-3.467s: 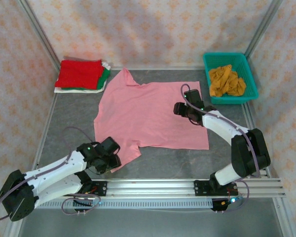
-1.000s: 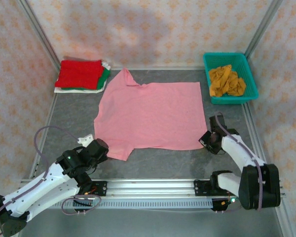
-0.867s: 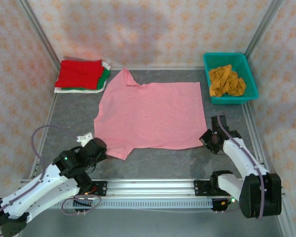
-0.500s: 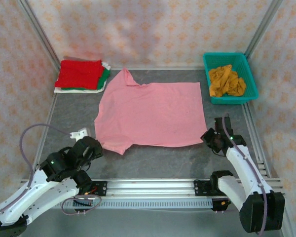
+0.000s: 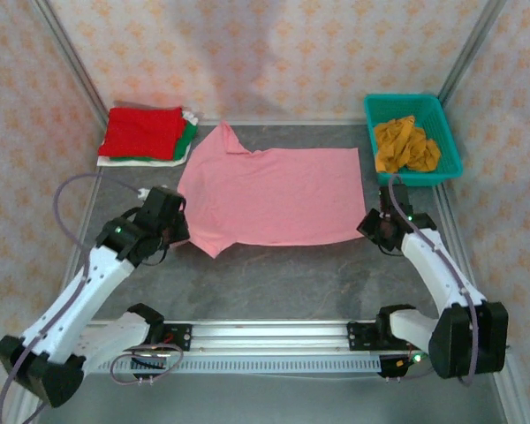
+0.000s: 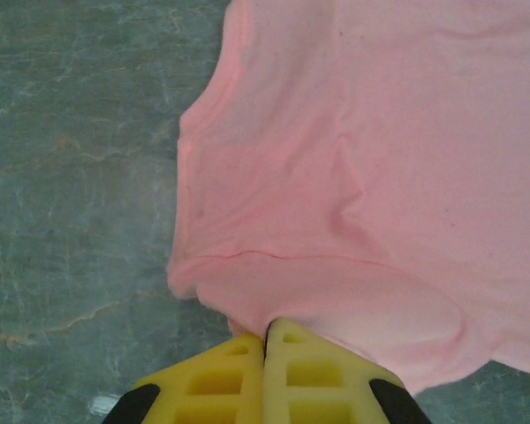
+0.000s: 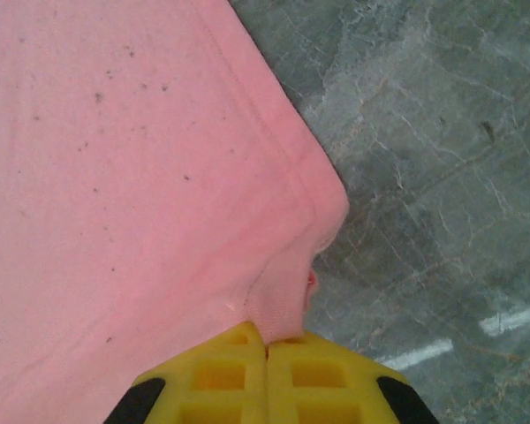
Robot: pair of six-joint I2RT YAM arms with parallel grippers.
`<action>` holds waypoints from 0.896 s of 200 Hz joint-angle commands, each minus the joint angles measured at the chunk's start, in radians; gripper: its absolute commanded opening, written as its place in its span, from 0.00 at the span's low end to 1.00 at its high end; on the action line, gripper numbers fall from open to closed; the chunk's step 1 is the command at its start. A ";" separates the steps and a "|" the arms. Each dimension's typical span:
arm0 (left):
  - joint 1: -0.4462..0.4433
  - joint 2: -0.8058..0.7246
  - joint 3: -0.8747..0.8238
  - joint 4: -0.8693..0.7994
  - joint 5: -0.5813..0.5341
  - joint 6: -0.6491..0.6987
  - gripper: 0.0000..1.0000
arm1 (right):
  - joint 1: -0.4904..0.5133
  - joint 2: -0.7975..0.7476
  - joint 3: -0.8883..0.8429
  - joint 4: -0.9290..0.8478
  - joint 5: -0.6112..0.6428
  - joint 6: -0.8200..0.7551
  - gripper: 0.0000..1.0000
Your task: Fold and stack the t-shirts
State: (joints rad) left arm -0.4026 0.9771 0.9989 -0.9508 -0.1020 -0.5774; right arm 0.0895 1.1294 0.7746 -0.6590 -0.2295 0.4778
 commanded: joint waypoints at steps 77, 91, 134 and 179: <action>0.091 0.382 0.288 0.045 0.091 0.334 0.00 | 0.009 0.194 0.158 0.021 0.115 -0.060 0.00; 0.104 0.412 0.316 0.021 0.083 0.352 0.00 | 0.007 0.231 0.183 0.001 0.128 -0.066 0.00; 0.136 0.461 0.334 0.017 0.066 0.396 0.00 | 0.006 0.281 0.191 0.024 0.130 -0.064 0.01; 0.137 0.515 0.363 0.033 0.061 0.401 0.00 | 0.005 0.326 0.220 0.048 0.125 -0.050 0.02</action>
State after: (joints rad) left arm -0.2729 1.4708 1.3148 -0.9077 -0.0093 -0.2066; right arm 0.0956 1.4368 0.9516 -0.6315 -0.1341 0.4252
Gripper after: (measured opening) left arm 0.043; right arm 0.040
